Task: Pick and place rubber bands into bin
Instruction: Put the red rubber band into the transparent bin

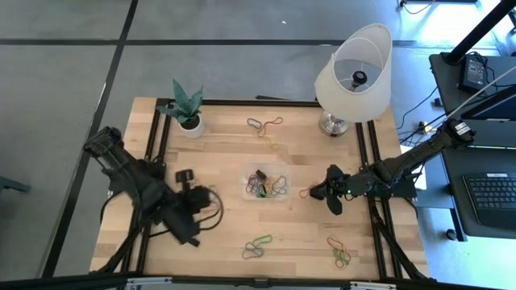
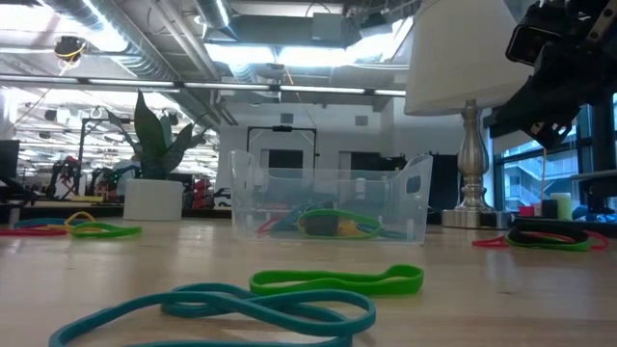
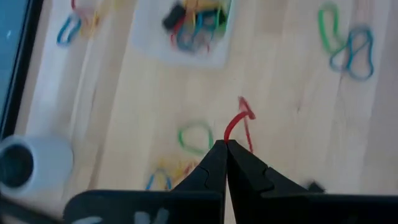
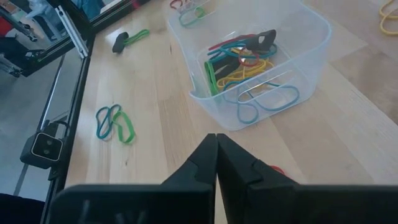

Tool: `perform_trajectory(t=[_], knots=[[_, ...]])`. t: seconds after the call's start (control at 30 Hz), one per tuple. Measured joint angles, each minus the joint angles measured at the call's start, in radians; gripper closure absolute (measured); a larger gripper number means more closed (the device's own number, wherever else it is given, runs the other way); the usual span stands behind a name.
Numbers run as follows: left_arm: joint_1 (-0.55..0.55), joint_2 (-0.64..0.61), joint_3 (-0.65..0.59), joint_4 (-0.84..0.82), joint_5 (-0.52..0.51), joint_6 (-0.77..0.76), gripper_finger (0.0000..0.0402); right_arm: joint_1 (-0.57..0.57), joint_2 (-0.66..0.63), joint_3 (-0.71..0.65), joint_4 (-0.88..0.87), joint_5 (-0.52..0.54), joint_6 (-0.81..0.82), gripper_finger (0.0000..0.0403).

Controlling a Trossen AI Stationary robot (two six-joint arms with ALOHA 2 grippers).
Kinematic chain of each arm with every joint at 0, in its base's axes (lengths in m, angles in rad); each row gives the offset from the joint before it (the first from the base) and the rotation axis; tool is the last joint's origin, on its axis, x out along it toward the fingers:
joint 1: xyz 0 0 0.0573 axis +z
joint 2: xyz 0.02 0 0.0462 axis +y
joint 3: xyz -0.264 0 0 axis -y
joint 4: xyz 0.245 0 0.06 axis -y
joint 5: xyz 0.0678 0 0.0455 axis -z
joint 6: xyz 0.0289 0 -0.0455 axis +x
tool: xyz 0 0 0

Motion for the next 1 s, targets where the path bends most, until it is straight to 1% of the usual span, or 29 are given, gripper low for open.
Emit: perform_trajectory(t=[0.2,0.33,0.47,0.53,0.63,0.83,1.0], knots=[[0.184,0.006,0.065,0.150,-0.003,0.296,0.0400,0.000,0.000,0.000,0.000,0.000,0.000,0.0389],[0.296,0.026,0.092,0.294,-0.012,0.494,0.0399,0.000,0.000,0.000,0.000,0.000,-0.003,0.0389],[0.396,0.073,0.096,0.444,0.052,0.684,0.0399,0.000,0.000,0.000,0.000,0.000,-0.003,0.0389],[0.438,0.101,0.096,0.503,0.091,0.751,0.0399,0.000,0.000,0.000,0.000,0.000,-0.003,0.0389],[0.494,0.156,0.096,0.571,0.143,0.821,0.0400,0.000,0.000,0.000,0.000,0.000,0.001,0.0389],[0.572,0.286,0.096,0.659,0.259,0.904,0.0400,0.000,0.000,0.000,0.000,0.000,0.023,0.0389],[0.609,0.398,0.096,0.721,0.283,0.914,0.0399,0.000,0.000,0.000,-0.002,0.000,0.023,0.0389]])
